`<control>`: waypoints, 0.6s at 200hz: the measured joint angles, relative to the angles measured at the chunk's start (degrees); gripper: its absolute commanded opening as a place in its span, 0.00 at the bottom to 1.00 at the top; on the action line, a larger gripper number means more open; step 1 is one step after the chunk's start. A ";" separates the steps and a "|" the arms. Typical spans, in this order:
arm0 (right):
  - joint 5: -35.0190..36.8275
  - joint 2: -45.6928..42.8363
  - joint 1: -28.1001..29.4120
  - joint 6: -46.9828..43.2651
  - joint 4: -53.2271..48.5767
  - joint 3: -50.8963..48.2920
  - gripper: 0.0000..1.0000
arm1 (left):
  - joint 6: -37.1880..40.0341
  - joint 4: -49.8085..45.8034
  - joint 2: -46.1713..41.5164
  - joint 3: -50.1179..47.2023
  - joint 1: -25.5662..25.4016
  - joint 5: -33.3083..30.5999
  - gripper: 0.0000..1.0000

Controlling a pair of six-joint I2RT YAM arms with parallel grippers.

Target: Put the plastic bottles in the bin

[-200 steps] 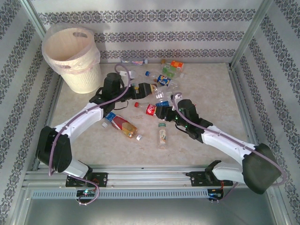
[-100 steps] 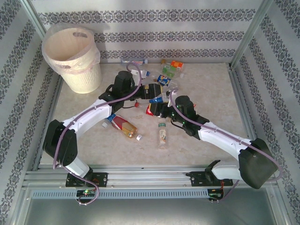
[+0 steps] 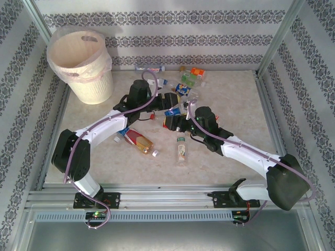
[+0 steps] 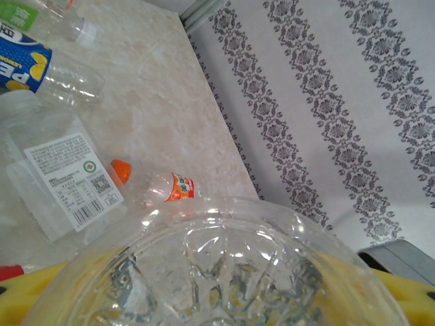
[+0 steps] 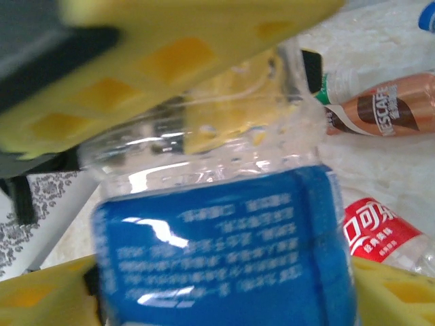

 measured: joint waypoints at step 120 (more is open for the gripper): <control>17.75 -13.57 -1.77 -5.09 -5.60 -0.63 0.98 | 5.70 -8.81 -9.14 -1.22 6.49 -23.91 0.60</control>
